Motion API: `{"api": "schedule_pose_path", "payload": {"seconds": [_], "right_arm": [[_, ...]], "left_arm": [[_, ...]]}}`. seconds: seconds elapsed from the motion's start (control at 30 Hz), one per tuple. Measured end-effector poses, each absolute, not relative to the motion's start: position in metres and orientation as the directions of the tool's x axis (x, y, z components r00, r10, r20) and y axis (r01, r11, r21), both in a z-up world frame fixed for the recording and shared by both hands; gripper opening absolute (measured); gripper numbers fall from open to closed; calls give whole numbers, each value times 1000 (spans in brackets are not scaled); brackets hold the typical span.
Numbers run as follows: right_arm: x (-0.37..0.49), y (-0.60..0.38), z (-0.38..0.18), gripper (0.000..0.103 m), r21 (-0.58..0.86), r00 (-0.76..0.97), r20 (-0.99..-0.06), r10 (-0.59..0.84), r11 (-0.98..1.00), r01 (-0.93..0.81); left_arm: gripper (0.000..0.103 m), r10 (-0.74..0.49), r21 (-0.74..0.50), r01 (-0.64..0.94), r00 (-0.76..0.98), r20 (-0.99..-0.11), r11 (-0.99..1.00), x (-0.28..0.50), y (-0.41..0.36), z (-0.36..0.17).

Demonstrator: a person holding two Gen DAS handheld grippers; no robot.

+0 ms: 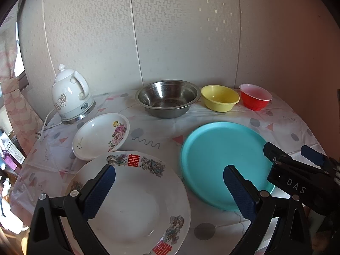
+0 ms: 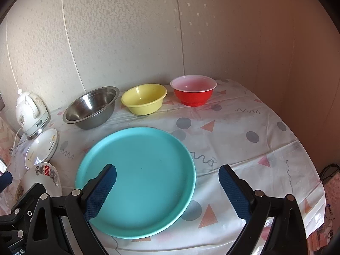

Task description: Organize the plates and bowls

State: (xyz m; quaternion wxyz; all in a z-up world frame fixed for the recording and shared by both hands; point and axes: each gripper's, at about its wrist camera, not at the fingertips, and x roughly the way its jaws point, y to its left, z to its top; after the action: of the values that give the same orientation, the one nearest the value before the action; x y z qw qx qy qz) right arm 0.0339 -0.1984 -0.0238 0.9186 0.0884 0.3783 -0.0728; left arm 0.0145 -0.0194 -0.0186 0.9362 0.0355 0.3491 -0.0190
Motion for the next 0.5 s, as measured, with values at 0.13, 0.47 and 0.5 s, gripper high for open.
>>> {"api": "schedule_pose_path", "payload": {"seconds": [0.13,0.47,0.5], "right_arm": [[34,-194,-24,99,103,698,-713,-64,976,194],[28,-191,-16,99,94,711,-700,-68,978,186],[28,-190,-15,99,91,712,-699,-69,978,185]], "left_arm": [[102,-12,49,57,759,-651,997,13,-17,-16],[102,-26,41,67,773,-634,997,5,-17,-9],[102,-27,40,68,774,-633,997,5,-17,-9]]}}
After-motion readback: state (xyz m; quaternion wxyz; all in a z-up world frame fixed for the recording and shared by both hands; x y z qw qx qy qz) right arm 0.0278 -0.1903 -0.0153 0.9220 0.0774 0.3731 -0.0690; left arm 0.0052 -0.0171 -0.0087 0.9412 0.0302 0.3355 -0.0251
